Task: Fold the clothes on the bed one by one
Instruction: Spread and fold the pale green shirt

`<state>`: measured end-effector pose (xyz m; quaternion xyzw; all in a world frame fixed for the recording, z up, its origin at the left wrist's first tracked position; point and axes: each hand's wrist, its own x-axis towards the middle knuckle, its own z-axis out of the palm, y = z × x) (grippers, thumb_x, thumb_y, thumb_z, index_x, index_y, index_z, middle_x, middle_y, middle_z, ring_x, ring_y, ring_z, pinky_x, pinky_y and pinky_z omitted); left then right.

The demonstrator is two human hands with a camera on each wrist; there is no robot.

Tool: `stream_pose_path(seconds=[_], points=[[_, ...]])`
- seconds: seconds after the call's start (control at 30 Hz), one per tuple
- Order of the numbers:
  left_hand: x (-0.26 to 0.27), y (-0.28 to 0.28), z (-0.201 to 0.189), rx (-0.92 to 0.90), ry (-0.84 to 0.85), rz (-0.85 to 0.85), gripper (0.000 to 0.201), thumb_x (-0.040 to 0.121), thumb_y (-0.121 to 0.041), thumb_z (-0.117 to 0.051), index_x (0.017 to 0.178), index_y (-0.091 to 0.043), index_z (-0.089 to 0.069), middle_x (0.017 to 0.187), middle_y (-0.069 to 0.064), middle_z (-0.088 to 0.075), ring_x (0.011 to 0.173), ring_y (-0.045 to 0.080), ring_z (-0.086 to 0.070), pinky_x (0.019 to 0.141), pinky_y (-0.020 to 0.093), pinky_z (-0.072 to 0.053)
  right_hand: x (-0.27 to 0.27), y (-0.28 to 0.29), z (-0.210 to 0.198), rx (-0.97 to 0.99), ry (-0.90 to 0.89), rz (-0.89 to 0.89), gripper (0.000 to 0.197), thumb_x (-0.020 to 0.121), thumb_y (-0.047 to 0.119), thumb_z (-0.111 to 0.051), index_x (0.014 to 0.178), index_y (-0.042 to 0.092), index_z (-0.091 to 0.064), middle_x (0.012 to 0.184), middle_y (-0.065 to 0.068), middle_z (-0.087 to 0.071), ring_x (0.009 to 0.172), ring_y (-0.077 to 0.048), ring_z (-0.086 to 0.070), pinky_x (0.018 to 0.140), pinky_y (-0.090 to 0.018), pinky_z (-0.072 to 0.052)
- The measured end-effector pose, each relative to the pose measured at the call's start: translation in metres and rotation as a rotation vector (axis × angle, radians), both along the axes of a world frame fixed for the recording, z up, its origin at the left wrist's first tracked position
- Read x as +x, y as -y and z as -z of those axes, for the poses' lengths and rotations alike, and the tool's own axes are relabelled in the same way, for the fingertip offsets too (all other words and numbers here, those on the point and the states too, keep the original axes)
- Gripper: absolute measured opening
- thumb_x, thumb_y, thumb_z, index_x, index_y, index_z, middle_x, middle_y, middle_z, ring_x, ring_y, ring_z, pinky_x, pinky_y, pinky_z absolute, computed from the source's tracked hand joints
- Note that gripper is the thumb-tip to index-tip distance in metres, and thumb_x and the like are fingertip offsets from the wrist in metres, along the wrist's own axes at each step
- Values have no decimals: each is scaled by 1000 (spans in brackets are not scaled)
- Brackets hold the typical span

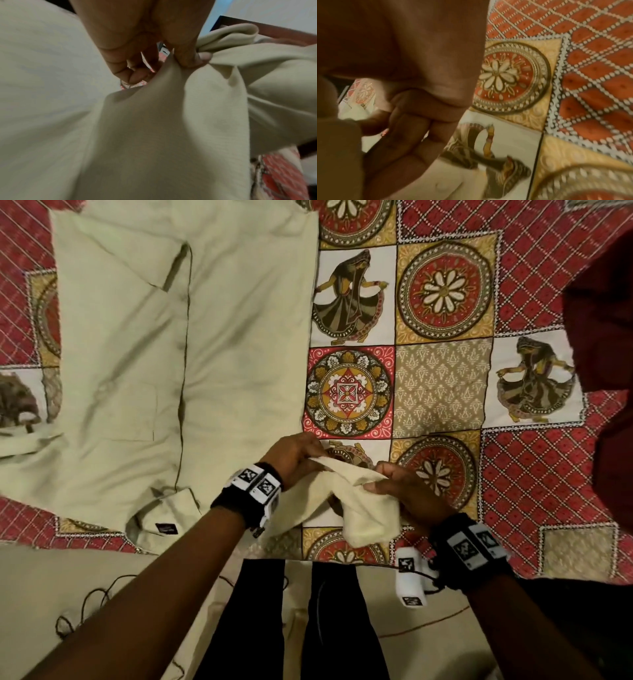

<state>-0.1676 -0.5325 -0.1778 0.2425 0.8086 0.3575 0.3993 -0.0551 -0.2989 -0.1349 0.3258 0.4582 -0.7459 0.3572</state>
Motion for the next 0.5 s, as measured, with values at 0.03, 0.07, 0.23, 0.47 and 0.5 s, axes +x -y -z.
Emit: stream_pose_path(seconds=[0.03,0.07,0.23,0.47,0.5], points=[[0,6,1,39,92,-126,19,85,-9,-73,104,-15,-77,96,-5,-67,88,2,-62,81,19,-45,0,7,-4,-85,26,41,36,72,22,-81,103,8,-69,101,-15,-72,91,-29,-64,79,-35,-51],[-1,10,0,62,194,-244,24,87,-2,-70,105,-17,-73,96,-10,-67,86,-7,-61,83,16,-45,-1,14,-9,-157,36,68,48,70,25,-87,112,10,-70,113,-18,-71,100,-33,-63,88,-40,-50],[-6,23,5,-5,345,-669,27,97,-10,-60,75,-22,-71,62,-17,-65,64,-3,-55,71,25,-44,-4,40,-29,-252,-64,72,80,85,44,-74,148,9,-39,111,-22,-73,42,-9,-49,38,-14,-41],[1,33,14,12,178,-596,45,75,-38,-83,114,-34,-61,117,-9,-64,105,3,-58,94,29,-49,-23,5,-43,551,-280,-776,44,78,28,-85,116,23,-63,109,-3,-72,99,-25,-69,84,-39,-54],[4,38,14,-34,18,-542,56,70,-49,-83,118,-35,-58,122,-4,-61,110,12,-56,95,32,-47,-28,-12,-47,710,-309,-779,34,80,25,-80,111,24,-65,107,-7,-72,96,-27,-68,82,-40,-53]])
